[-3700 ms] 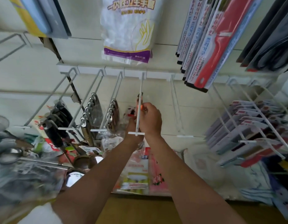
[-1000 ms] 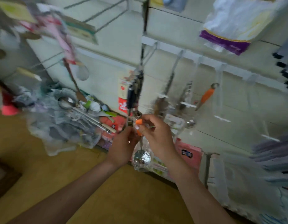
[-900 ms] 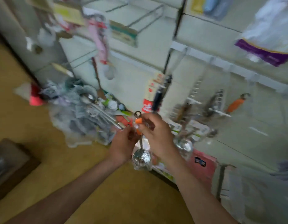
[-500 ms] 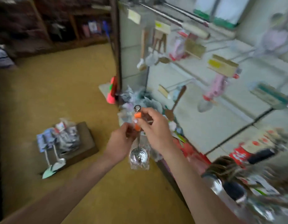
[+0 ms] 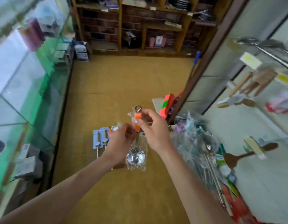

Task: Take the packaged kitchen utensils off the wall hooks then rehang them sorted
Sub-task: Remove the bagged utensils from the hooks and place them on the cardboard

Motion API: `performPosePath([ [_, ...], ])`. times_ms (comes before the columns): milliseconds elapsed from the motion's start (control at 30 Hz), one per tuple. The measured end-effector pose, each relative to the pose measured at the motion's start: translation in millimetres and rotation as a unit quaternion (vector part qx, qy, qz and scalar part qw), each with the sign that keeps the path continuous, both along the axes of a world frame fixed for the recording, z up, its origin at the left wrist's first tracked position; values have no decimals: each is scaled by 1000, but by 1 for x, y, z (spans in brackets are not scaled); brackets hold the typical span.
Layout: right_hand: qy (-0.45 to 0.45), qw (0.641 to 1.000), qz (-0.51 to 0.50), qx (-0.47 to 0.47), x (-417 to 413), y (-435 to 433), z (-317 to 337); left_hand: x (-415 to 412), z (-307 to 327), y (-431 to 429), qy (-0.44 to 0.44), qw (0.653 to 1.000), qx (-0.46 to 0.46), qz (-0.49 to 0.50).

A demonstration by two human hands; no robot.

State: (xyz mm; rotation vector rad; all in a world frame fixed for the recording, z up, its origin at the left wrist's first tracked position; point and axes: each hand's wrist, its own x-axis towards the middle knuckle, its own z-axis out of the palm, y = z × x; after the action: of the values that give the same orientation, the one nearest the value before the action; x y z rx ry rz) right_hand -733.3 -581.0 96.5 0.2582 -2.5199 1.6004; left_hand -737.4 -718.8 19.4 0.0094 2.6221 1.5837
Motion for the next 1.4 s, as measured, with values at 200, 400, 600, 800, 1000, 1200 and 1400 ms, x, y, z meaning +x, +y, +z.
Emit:
performPosePath([
  [200,9,999,44,-4,-50,-73,5,-35,7,-70,10,998,-3,54],
  [400,16,997,72,-19,-94,-113,11,-63,22,-106,18,996,-1,85],
  [600,18,995,92,-20,-147,-130,-1,-104,24,-121,30,994,-2,107],
  [800,8,993,98,-58,-219,-132,-27,-172,-8,-125,10,992,-32,122],
  [1000,-23,991,111,-70,-293,-123,-66,-236,-42,-114,-28,990,-48,127],
  [1200,-40,990,117,-65,-349,-130,-97,-288,-71,-118,-52,987,-46,142],
  [1400,-67,989,115,-57,-384,-144,-153,-318,-124,-130,-72,985,-46,148],
])
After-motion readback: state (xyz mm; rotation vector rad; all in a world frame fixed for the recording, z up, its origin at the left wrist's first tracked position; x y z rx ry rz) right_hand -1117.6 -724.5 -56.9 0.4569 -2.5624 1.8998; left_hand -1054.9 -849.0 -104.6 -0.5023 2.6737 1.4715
